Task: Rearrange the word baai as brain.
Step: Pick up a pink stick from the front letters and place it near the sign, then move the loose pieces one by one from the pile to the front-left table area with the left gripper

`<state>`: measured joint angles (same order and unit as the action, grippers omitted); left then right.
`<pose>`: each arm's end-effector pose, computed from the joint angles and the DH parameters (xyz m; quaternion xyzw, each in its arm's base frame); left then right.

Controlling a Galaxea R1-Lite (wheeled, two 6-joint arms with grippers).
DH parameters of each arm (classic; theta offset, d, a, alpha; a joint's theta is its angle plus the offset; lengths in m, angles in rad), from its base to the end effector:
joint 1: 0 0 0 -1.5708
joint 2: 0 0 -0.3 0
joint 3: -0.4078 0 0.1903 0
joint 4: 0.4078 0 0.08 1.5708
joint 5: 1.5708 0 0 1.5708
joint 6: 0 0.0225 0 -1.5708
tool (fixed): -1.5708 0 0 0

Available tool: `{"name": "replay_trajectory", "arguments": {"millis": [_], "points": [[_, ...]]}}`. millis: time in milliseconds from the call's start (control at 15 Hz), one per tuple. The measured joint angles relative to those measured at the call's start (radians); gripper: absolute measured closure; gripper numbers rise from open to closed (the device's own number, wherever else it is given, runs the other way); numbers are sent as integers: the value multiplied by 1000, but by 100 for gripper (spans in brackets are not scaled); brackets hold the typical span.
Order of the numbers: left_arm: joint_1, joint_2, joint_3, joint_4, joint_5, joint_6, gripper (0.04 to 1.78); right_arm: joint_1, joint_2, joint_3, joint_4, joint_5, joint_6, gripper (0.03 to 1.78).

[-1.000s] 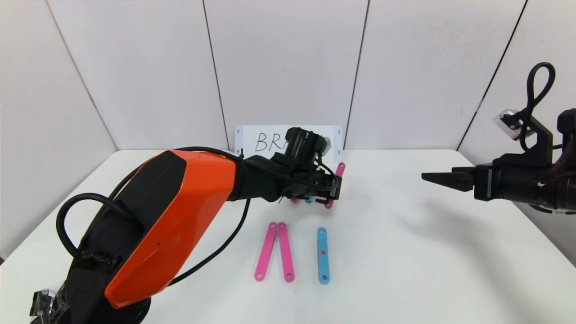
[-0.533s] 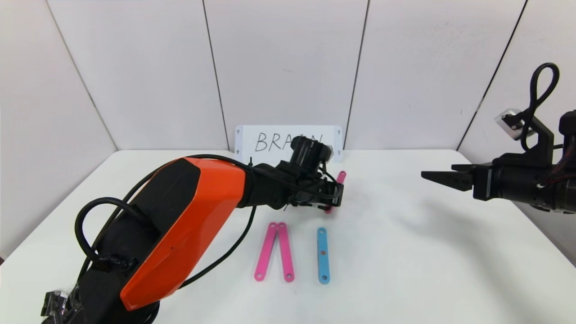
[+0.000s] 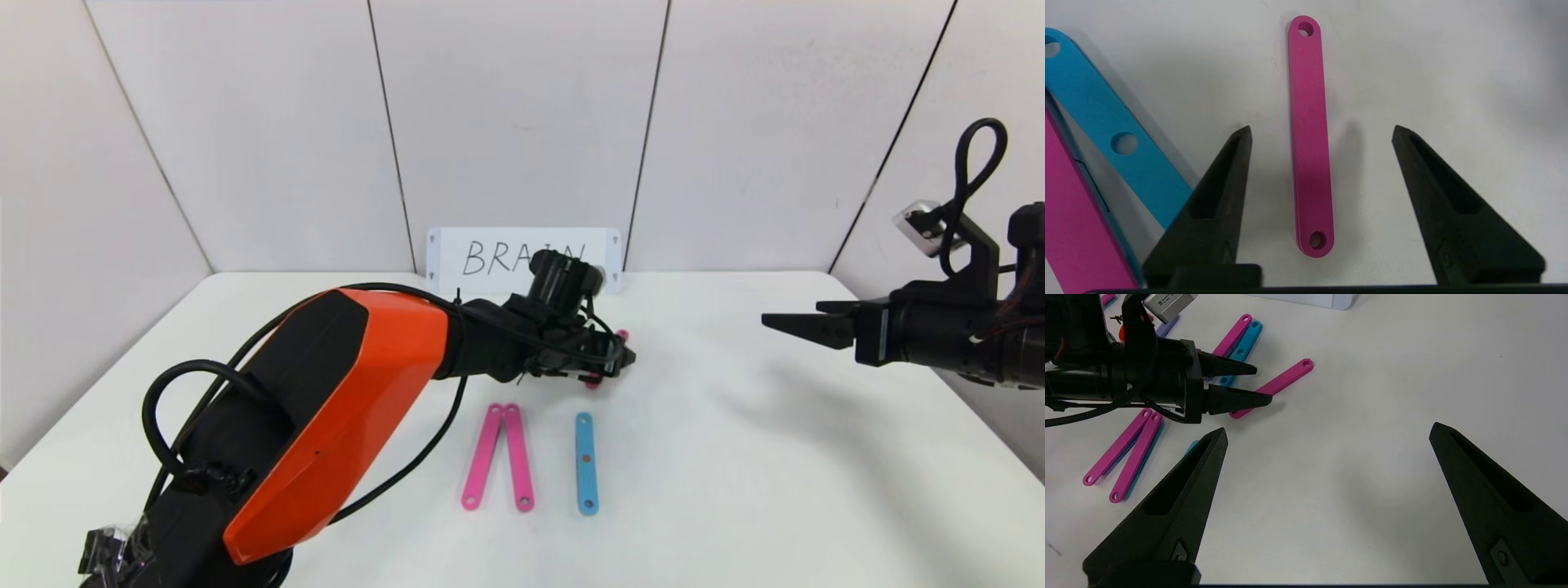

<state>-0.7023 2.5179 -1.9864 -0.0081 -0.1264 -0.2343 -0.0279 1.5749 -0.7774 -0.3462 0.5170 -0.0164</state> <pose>0.3959 -0.3387 0.1006 -0.0304 0.2918 -0.3572 0.8867 0.2671 0.0037 0.1843 0.0525 0.2135 0.2377 0.9461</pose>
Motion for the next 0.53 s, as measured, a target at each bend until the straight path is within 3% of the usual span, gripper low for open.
{"name": "replay_trajectory", "arguments": {"millis": [267, 533], "points": [[15, -32, 0, 5, 0, -1, 12, 0, 1, 0, -1, 2, 1, 8], [73, -104, 10, 35, 1, 2, 8, -1, -1, 12, -9, 23, -1, 8]]}}
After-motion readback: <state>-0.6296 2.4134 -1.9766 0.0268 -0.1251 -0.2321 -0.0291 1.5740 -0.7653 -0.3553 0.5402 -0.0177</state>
